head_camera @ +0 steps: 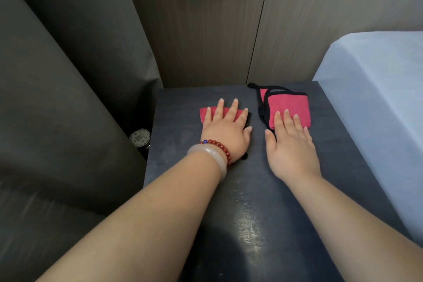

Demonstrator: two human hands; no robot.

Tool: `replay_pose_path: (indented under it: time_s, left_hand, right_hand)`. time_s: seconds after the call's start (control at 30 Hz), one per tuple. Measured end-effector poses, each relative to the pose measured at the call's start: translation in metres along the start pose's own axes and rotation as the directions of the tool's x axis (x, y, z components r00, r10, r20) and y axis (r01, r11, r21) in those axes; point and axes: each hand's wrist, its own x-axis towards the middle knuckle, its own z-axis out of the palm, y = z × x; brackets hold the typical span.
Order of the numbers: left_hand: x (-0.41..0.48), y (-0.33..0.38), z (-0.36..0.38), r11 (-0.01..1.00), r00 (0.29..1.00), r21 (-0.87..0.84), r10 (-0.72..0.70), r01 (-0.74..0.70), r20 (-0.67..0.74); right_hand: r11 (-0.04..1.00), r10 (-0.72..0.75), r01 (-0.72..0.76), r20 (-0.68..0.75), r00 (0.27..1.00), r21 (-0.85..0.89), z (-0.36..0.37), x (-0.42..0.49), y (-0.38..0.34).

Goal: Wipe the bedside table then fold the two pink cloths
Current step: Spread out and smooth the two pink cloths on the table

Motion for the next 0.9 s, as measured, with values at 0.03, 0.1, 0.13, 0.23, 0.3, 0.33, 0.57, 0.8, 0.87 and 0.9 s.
replay_pose_path:
  time_s: [0.03,0.1,0.13,0.23,0.3,0.33,0.57,0.8,0.87,0.9]
  left_hand:
    - [0.008,-0.002,-0.001,1.0,1.0,0.011,0.003,-0.003,0.02]
    - [0.023,-0.014,-0.01,0.999,0.996,0.019,-0.047,0.045,0.072]
    - [0.029,-0.023,-0.016,0.996,0.991,0.014,-0.094,0.093,0.097]
    - [0.022,-0.031,-0.018,0.992,0.983,0.002,-0.128,0.129,0.129]
    - [-0.003,-0.019,-0.005,0.997,0.994,0.024,-0.073,0.071,0.083]
    - [-0.014,-0.013,0.0,0.999,0.998,0.03,-0.039,0.037,0.055]
    - [0.045,-0.069,-0.02,0.985,0.983,-0.009,-0.17,0.171,0.064]
    - [0.039,-0.094,-0.017,0.969,0.969,-0.02,-0.246,0.247,0.029]
    - [0.013,-0.08,-0.006,0.976,0.976,-0.026,-0.215,0.215,-0.014]
    - [-0.003,-0.074,-0.001,0.98,0.98,-0.033,-0.198,0.198,-0.026]
  right_hand:
    - [1.0,0.0,0.0,0.002,1.0,0.005,0.0,0.0,0.001]
    - [1.0,-0.001,0.001,0.008,1.0,0.014,0.0,-0.001,0.001]
    - [1.0,-0.004,0.004,0.01,1.0,0.015,-0.001,-0.001,0.001]
    - [1.0,-0.002,0.002,0.015,1.0,0.008,-0.001,-0.001,0.0]
    - [1.0,0.003,-0.003,0.016,1.0,0.003,-0.001,-0.001,0.0]
    - [1.0,0.004,-0.004,0.016,1.0,0.002,-0.001,-0.001,-0.001]
    - [1.0,-0.006,0.006,0.015,1.0,0.02,-0.001,-0.002,0.003]
    - [1.0,-0.001,0.001,0.015,1.0,0.012,-0.001,-0.002,0.0]
    - [1.0,0.0,0.0,0.017,1.0,0.011,-0.001,-0.002,0.0]
    - [1.0,0.001,-0.001,0.018,1.0,0.011,-0.001,-0.003,0.001]
